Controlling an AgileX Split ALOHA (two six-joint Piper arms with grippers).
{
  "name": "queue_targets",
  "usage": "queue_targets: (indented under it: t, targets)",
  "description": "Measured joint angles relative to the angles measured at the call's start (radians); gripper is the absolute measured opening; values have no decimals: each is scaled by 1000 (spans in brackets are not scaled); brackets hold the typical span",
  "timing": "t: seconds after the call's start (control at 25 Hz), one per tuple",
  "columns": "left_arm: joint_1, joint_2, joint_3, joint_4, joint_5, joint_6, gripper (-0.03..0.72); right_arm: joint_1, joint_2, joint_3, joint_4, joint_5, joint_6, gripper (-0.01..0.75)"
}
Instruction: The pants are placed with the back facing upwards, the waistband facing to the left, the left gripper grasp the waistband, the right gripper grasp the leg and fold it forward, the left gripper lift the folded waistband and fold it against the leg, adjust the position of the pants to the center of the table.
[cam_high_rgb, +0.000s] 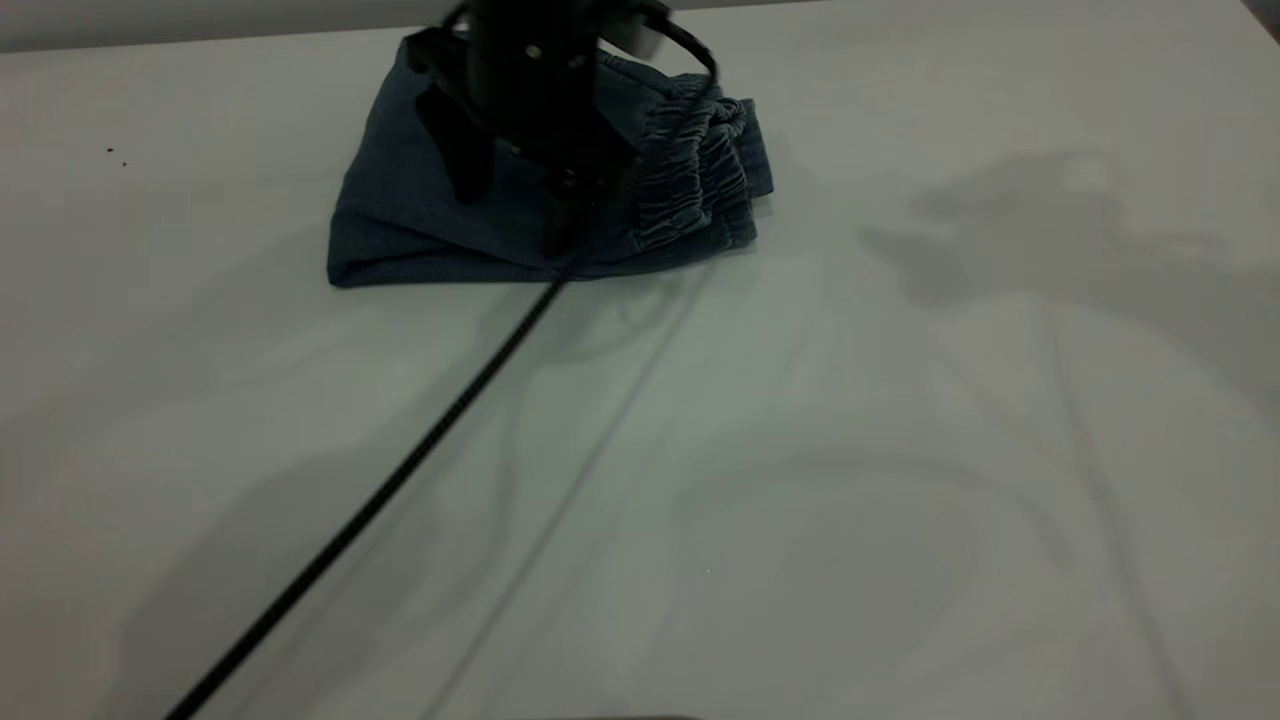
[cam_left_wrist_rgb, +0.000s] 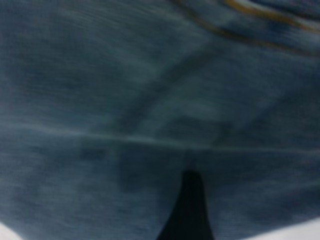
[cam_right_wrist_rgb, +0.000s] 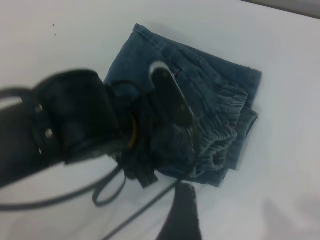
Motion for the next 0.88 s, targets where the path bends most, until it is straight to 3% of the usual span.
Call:
queue_targets:
  t: [0.2,0.44,0.72,0.88]
  targets:
    - [-15,-9,-51,40,53,4,587,0,0,0,0,0,0,573]
    - [-2,-50,-252,203,82,-11,587,0,0,0,0,1,1,573]
    - [106,43,-265,157,18,-119,587,0,0,0,0,5,8,573]
    - [126,114,-265,90,2,-126,587,0,0,0,0,7,8,573]
